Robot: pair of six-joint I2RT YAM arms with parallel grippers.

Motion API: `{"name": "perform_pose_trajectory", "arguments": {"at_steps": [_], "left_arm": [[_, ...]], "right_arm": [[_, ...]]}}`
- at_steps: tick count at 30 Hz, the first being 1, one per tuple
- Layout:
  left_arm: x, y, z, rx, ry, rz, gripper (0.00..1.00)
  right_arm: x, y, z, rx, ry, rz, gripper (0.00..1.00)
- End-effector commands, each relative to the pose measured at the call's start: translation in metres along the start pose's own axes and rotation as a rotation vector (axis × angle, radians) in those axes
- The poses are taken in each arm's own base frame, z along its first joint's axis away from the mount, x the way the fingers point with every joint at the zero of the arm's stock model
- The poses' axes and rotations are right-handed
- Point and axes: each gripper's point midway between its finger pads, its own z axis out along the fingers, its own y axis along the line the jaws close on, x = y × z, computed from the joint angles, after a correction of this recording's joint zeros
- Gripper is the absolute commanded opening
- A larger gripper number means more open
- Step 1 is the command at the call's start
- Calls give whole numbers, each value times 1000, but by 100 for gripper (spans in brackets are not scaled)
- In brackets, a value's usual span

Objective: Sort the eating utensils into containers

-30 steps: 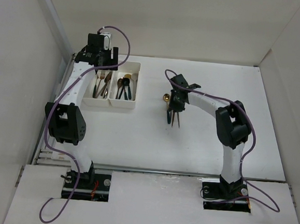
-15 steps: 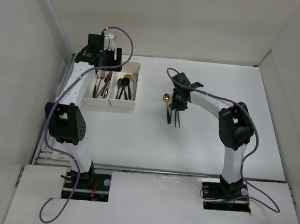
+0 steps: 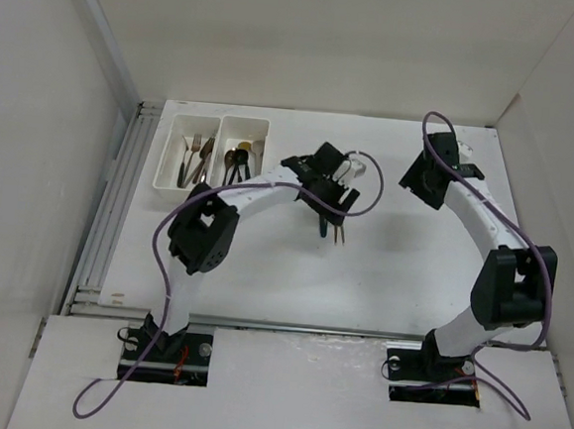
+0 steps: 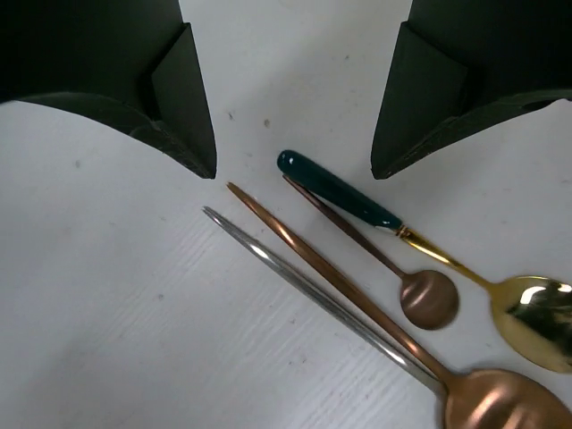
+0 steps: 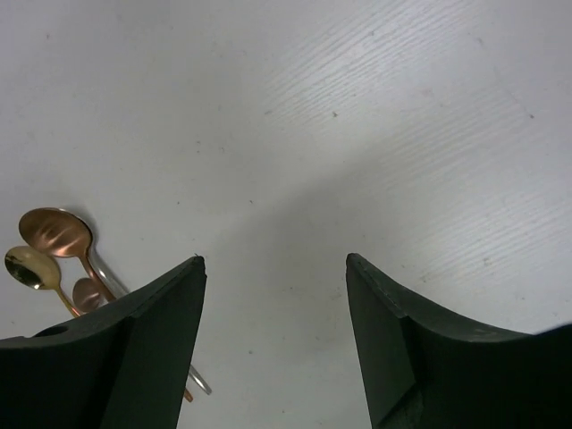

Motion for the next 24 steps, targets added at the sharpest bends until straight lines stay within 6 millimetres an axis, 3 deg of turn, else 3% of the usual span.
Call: {"name": "perform_pose_trajectory", "arguments": {"at_steps": [1,5,8,12,21,24], "left_arm": [[18,30,23,-139,60,-52,67],[30,52,38,-255,113,-93,62],[23,46,34,-274,79,-72,59],[28,35,32,-270,74,-49,56],[70,38,44,-241,165,-72,43],[79,48,52,-245,218,-95,32]], "right_arm": [[-22,-7,-22,-5,-100,56,70],[-38,-19,-39,-18,-153,90,70],[-41,-20,-52,-43,-176,79,70],[-29,-24,-52,-54,-157,53,70],[-35,-21,-59,-82,-182,35,68],[-34,-19,-59,-84,-170,32,67]]}}
